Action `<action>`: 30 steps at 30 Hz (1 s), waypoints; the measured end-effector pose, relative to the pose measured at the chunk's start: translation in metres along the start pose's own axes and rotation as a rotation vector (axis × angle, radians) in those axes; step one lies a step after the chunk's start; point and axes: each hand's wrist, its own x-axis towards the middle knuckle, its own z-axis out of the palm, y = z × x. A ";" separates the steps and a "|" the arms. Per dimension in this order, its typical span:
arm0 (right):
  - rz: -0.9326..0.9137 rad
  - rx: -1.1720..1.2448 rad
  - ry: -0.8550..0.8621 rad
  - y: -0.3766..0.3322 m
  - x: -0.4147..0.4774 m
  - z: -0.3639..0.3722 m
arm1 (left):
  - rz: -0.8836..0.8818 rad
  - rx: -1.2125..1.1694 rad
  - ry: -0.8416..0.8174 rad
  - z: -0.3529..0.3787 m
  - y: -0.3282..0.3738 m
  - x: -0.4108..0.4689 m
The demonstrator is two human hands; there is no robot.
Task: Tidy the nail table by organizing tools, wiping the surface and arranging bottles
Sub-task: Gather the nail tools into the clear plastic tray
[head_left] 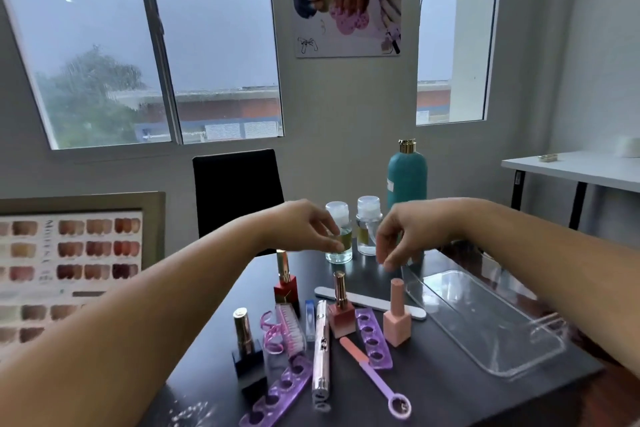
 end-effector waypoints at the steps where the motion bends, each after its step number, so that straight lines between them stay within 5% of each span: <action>1: 0.017 -0.008 -0.046 -0.002 -0.003 0.007 | 0.016 0.009 -0.036 0.006 0.003 -0.004; 12: 0.007 -0.036 0.010 0.000 -0.008 0.019 | 0.034 0.095 -0.027 0.035 0.013 0.002; 20: 0.002 0.097 0.296 0.024 0.022 -0.040 | -0.028 0.193 0.161 -0.001 0.014 0.051; 30: 0.139 -0.114 0.236 0.056 0.094 -0.022 | -0.017 0.244 0.185 0.035 0.008 0.121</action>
